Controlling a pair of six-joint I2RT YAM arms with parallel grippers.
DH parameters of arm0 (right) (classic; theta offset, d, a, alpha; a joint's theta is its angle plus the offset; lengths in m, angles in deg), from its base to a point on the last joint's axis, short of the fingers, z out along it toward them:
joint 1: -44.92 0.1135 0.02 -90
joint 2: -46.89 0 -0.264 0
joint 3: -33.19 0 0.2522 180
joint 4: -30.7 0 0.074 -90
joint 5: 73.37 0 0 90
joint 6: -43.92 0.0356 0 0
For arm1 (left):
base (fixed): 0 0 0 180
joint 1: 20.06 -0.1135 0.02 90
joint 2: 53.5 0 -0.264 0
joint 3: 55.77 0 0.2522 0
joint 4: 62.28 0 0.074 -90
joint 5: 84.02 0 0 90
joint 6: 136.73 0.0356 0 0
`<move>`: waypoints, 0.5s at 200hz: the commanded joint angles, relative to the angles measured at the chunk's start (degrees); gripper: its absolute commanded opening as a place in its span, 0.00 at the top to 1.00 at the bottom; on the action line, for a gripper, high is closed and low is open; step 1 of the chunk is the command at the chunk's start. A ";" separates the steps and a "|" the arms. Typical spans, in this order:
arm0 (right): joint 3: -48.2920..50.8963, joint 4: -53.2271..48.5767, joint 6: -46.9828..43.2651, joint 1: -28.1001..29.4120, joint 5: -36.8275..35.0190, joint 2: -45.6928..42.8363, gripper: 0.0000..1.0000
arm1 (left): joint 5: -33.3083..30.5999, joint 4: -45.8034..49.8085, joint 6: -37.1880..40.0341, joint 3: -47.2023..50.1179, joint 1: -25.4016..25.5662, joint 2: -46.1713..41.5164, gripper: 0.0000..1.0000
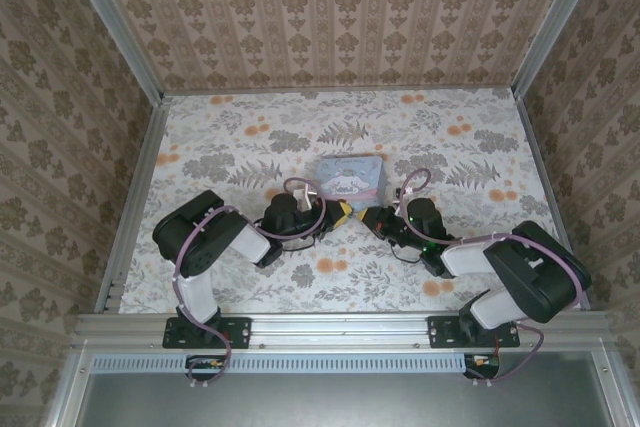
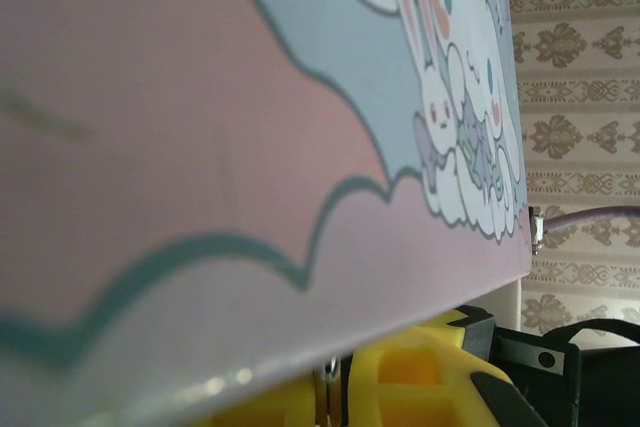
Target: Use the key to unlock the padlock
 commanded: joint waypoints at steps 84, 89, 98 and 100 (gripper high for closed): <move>0.69 3.25 -0.21 0.87 -0.33 0.03 1.00 | 1.72 -3.95 -1.47 -0.89 1.77 -2.09 1.00; 0.92 2.85 -0.40 0.87 -0.32 -0.26 1.00 | 1.73 -3.91 -1.40 -0.84 1.64 -2.09 1.00; 1.47 2.20 -0.52 0.87 -0.32 -0.91 1.00 | 1.64 -3.96 -1.34 -0.64 1.51 -2.06 1.00; 1.56 2.05 -0.55 0.87 -0.35 -1.12 1.00 | 1.57 -3.91 -1.24 -0.58 1.44 -2.07 1.00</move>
